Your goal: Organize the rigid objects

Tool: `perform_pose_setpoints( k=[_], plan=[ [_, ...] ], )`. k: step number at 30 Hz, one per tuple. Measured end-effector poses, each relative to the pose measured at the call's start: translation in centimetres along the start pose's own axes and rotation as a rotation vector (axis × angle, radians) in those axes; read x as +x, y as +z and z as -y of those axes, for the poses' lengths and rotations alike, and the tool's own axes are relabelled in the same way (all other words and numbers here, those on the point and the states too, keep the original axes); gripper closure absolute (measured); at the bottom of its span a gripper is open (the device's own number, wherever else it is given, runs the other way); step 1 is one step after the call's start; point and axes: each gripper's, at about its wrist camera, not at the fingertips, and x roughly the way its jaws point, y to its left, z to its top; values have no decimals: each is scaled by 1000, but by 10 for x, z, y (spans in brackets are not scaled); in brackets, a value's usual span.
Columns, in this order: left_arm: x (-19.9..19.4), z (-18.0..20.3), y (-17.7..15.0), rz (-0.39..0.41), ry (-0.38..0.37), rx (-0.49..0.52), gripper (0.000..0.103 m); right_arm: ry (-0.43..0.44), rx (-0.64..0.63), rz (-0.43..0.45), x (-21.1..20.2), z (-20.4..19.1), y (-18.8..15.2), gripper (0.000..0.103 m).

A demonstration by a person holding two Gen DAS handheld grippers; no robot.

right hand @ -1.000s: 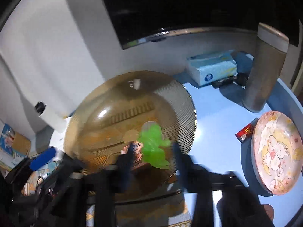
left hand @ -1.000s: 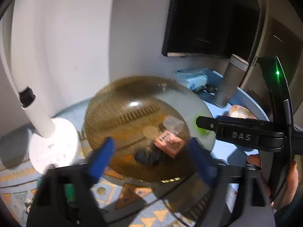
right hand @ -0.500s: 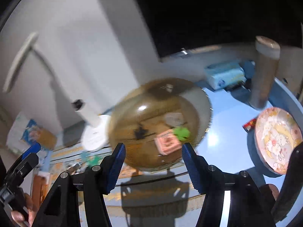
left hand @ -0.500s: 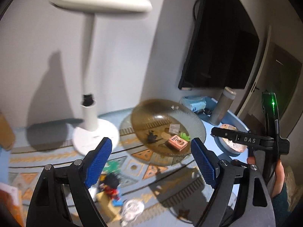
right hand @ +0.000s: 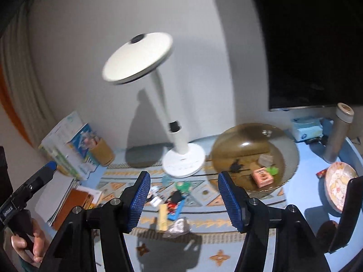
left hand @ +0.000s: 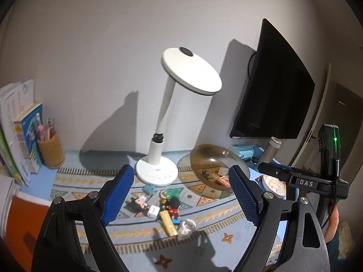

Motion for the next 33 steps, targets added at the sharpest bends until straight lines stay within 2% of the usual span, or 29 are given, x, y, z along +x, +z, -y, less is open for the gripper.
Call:
perform_pose_setpoints(
  k=[1,2,4,7,10,12,15,17,19,21,22,23,28,30,33],
  plan=[
    [0,-5,-8,0,17,-8,3,0,-11,-2,1,-5,-4,43],
    [-1,-10,-15,1,36,-15,0,-10,-24,-11,6,-13,-11,42],
    [6,-21,-36,-15,85,-34,1,-25,-31,-27,16,-17,-24,39],
    [39,-39,-82,-97,159,-50,1,-69,-46,-84,52,-16,-62,23],
    [72,-55,-124,-164,226,-78,1,-114,-57,-145,88,-6,-100,22],
    [97,-65,-153,-213,247,-100,1,-144,-58,-230,122,4,-126,22],
    [119,-68,-175,-253,300,-61,1,-169,-40,-330,160,21,-152,22],
    [125,-63,-182,-271,318,-25,1,-181,-37,-377,177,29,-164,22],
    [129,-58,-182,-284,324,4,1,-198,-53,-368,180,31,-167,19],
    [132,-54,-183,-284,336,32,1,-224,-120,-390,188,26,-168,12],
    [134,-53,-183,-299,339,40,1,-229,-138,-387,190,23,-168,3],
    [137,-52,-184,-321,335,49,1,-240,-148,-385,193,22,-169,0],
    [140,-47,-187,-346,337,83,1,-258,-94,-340,199,28,-169,0],
    [141,-46,-188,-358,333,88,1,-254,-106,-310,199,25,-170,0],
    [140,-48,-188,-355,325,80,1,-248,-114,-310,198,25,-170,0]
  ],
)
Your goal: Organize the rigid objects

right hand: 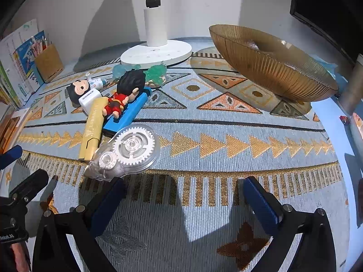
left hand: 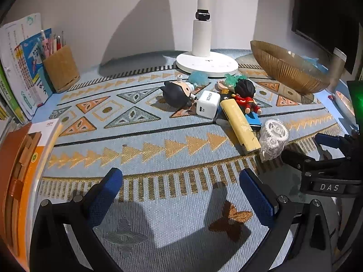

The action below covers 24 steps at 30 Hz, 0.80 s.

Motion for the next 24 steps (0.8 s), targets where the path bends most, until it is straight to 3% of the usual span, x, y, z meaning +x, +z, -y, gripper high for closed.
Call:
perform_pose_setpoints(
  k=[24],
  plan=[
    [4,1,0,-22,3,17,1,2,-1,-2,-3,-2,-1,0]
  ],
)
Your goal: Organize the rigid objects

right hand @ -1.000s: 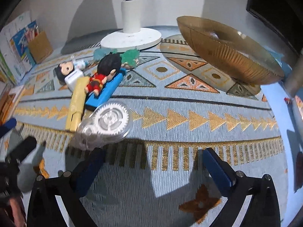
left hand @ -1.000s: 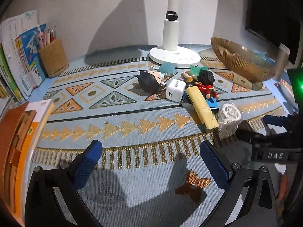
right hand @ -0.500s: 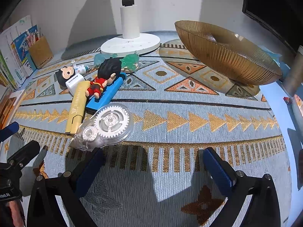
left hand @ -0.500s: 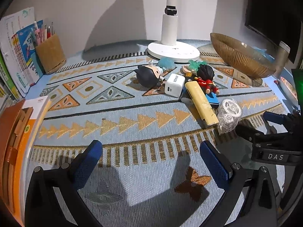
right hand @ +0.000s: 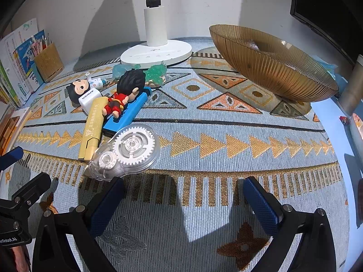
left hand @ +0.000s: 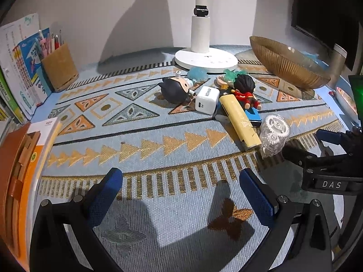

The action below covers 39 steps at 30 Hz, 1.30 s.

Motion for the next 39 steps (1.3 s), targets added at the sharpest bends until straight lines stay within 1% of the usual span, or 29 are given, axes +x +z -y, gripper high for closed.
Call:
perform_pose_setpoints(
  k=[5,17,26,32,36,37,39],
  plan=[
    [2,0,1,-11,-9,5,1,0,0,-1,0,0,1,0],
    [1,-1,1,-5,-5,1,1,1,-1,-3,0,0,0,0],
    [7,-7,2,-40,-3,-27,1,1,-1,-3,0,0,1,0],
    [4,-9,1,-28,-9,-39,1,1,-1,-3,0,0,1,0],
    [4,-8,2,-23,1,-37,1,1,-1,-4,0,0,1,0],
    [4,-8,2,-27,-1,-36,1,1,-1,-4,0,0,0,0],
    [3,-11,5,-35,-36,-45,1,1,-1,-4,0,0,0,0]
  ],
)
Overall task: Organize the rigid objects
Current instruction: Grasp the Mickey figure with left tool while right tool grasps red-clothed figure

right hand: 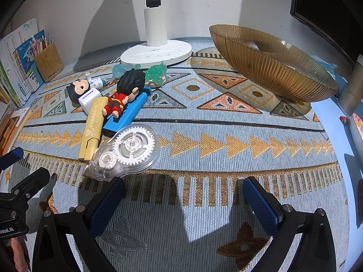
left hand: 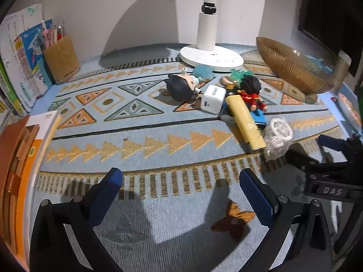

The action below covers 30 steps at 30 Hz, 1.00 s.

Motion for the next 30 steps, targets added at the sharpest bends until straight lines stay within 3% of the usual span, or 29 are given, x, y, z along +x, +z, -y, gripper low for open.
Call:
perform_pose_setpoints(
  k=[5,8,11,12,14,16,20,24,28,30],
  plan=[
    [6,-22,34,-37,-132,-85,1,0,-1,0,0,0,-1,0],
    [20,-24,63,-52,-165,-31,1,-1,4,-5,0,0,-1,0],
    [34,-24,85,-60,-133,32,1,19,-18,-136,1,-1,5,0],
    [37,-24,89,-58,-138,42,1,44,-57,-226,4,-1,12,0],
    [45,-29,99,-57,-178,35,1,75,-74,-285,9,2,20,0],
    [56,-37,107,-73,-233,3,1,103,-18,-283,8,8,26,0],
    [70,-42,114,-85,-306,-33,4,139,-19,-167,-7,1,65,0],
    [77,-40,114,-100,-330,-35,4,197,66,-106,4,-5,104,0],
    [80,-34,115,-95,-322,-2,4,214,104,-104,28,-6,115,27],
    [82,-32,116,-97,-323,6,10,267,138,-121,39,-7,119,27]
  ],
)
